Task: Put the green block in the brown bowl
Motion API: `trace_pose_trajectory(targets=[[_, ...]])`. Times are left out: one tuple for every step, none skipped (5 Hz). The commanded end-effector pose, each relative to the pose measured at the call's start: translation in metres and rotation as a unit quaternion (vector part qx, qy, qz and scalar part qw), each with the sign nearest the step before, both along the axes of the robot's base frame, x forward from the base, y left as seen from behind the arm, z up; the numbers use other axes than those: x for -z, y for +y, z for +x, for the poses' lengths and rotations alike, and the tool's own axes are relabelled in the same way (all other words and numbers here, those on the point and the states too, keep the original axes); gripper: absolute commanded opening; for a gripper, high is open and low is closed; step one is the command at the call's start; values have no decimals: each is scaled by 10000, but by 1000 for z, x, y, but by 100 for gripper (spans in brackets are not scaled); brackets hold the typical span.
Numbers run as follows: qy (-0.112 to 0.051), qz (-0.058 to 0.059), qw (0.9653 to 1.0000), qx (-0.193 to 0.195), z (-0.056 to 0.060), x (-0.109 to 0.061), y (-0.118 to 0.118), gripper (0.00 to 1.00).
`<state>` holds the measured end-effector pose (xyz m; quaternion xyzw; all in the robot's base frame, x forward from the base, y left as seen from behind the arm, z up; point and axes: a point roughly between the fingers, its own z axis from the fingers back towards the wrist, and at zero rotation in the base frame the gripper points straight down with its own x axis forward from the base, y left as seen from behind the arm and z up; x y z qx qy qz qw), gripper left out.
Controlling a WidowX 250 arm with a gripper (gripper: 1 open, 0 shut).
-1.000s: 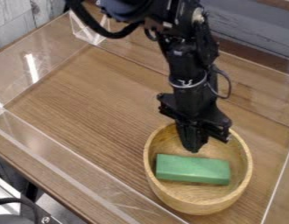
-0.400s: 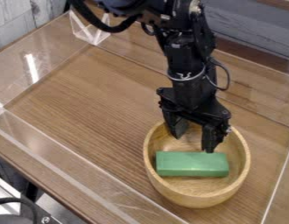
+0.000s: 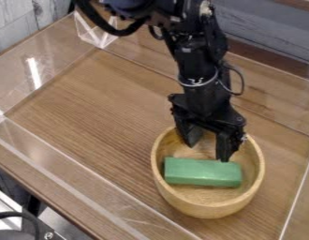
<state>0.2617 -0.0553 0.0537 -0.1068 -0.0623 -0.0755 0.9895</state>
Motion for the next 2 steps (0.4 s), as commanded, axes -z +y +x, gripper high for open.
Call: trace_pose_trajectory(targets=[[-194, -29, 9998, -53, 9, -3, 5, 100], [-190, -49, 9998, -61, 9, 1, 7, 100]])
